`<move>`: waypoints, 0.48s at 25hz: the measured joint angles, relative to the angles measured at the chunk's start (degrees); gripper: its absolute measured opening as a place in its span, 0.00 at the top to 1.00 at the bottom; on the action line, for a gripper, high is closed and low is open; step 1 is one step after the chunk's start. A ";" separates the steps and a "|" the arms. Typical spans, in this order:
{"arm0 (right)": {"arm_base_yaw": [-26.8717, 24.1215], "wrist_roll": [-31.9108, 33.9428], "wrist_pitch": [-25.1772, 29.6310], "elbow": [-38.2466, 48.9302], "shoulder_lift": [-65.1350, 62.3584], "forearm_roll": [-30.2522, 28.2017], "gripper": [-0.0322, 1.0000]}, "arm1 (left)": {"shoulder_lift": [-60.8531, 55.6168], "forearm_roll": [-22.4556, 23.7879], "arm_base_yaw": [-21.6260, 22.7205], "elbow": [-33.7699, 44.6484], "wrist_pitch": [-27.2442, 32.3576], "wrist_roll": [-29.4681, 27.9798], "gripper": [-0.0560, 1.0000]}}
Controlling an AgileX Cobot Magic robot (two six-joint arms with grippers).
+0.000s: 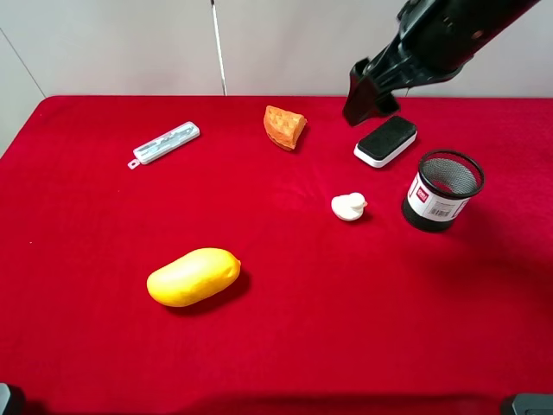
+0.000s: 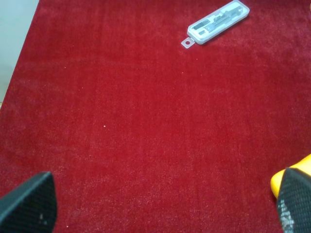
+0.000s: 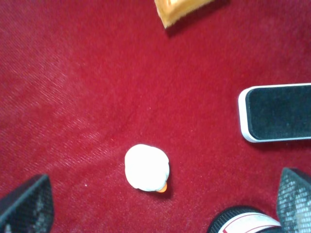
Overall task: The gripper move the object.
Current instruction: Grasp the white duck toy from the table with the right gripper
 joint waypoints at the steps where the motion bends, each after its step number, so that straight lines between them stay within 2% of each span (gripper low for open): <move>1: 0.00 -0.15 -0.12 -0.08 1.13 -0.06 0.30 | 0.00 0.00 0.00 0.00 0.00 0.00 0.10; 12: 0.00 -2.40 -1.18 -0.08 10.41 0.05 0.30 | 0.00 0.00 0.00 0.00 0.00 0.00 0.10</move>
